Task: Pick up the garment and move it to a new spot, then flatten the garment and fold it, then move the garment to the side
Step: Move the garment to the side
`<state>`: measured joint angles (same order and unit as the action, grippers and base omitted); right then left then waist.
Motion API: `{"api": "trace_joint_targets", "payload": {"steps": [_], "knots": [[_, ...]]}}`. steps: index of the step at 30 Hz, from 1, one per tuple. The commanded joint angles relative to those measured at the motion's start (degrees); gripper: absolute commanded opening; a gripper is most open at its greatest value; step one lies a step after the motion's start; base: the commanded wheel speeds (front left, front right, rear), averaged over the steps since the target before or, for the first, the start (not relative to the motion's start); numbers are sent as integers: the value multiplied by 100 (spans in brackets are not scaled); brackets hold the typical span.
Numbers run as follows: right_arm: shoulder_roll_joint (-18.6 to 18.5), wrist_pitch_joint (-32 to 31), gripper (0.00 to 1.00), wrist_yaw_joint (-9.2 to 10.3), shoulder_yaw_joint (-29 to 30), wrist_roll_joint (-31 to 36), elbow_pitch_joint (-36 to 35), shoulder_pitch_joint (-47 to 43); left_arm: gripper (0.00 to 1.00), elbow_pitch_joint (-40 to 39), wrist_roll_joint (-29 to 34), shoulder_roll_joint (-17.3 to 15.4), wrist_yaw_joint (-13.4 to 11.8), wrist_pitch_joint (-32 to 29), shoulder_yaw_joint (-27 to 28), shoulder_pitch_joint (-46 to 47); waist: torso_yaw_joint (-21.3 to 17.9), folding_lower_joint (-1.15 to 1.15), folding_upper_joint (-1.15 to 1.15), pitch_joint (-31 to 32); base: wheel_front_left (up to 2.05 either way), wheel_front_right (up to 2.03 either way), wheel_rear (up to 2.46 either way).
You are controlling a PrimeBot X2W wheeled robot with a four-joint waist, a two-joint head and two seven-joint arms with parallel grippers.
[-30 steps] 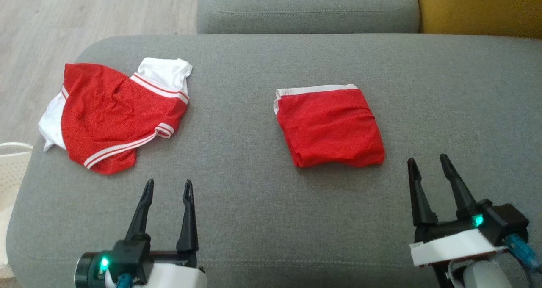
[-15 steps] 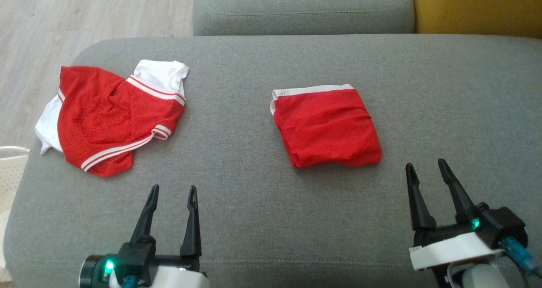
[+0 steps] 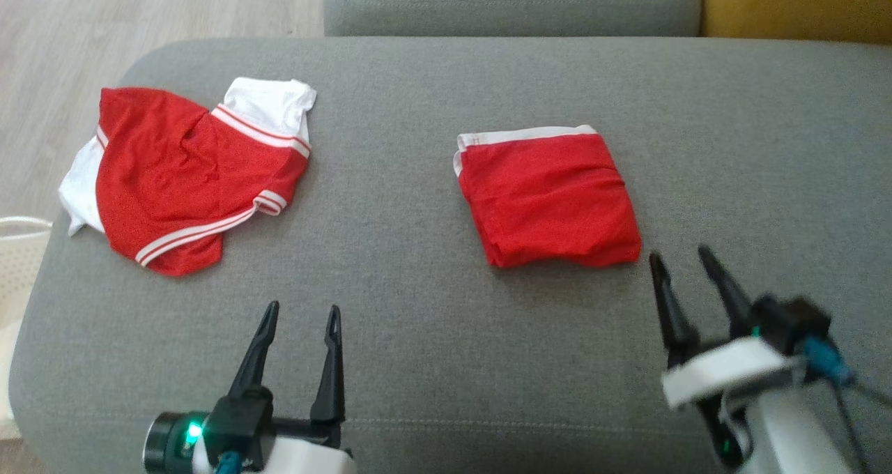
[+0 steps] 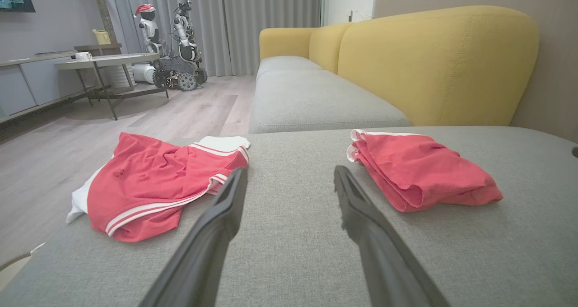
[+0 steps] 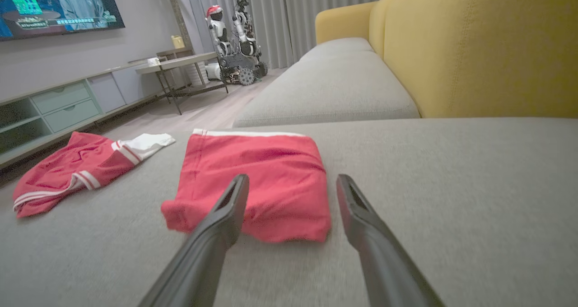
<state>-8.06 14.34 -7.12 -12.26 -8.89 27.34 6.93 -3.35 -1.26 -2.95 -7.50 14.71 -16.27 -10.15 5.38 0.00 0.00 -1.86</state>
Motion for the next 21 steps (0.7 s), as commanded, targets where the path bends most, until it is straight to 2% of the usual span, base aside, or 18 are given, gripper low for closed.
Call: {"api": "trace_joint_targets", "payload": {"steps": [1, 7, 13, 21], "knots": [[-140, 63, 100, -36, -163, -166, 48, 509, 100, -171, 58, 7, 18, 29, 111, 321, 44, 0, 0, -62, 0, 0, 0], [-496, -337, 100, -36, -412, -766, 1031, 1680, 100, -176, 77, 7, 90, 29, -150, 649, 271, 0, 0, -439, 0, 0, 0], [-915, -1094, 100, -36, -763, -1339, 1803, 2639, 100, -188, 23, 7, 107, 29, -436, 1061, 558, 0, 0, -937, 0, 0, 0], [-1441, -1904, 100, -36, -1274, -1677, 2331, 3170, 100, -182, -91, 7, 10, 29, -661, 1397, 790, 0, 0, -1294, 0, 0, 0]]}}
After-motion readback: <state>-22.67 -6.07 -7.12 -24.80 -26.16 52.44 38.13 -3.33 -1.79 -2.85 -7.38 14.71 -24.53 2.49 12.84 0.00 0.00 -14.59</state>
